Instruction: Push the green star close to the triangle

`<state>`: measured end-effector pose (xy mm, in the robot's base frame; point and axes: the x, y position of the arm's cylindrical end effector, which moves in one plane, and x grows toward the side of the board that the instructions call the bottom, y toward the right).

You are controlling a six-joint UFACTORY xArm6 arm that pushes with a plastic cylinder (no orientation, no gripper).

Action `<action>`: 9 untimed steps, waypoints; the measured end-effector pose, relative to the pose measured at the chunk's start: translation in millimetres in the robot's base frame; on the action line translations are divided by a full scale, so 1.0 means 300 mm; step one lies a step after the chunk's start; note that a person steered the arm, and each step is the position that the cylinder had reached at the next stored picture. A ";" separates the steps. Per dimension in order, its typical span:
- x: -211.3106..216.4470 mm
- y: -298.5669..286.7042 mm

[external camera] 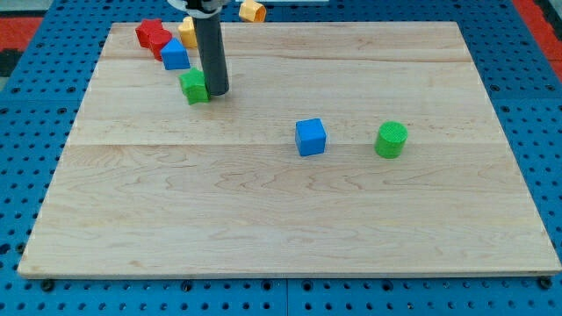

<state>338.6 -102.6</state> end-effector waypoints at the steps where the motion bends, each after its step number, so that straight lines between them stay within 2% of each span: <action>1: -0.018 -0.040; 5: -0.017 0.372; 6: -0.003 0.317; 7: 0.118 0.197; 8: 0.130 -0.050; 9: 0.039 -0.148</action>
<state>350.2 -147.1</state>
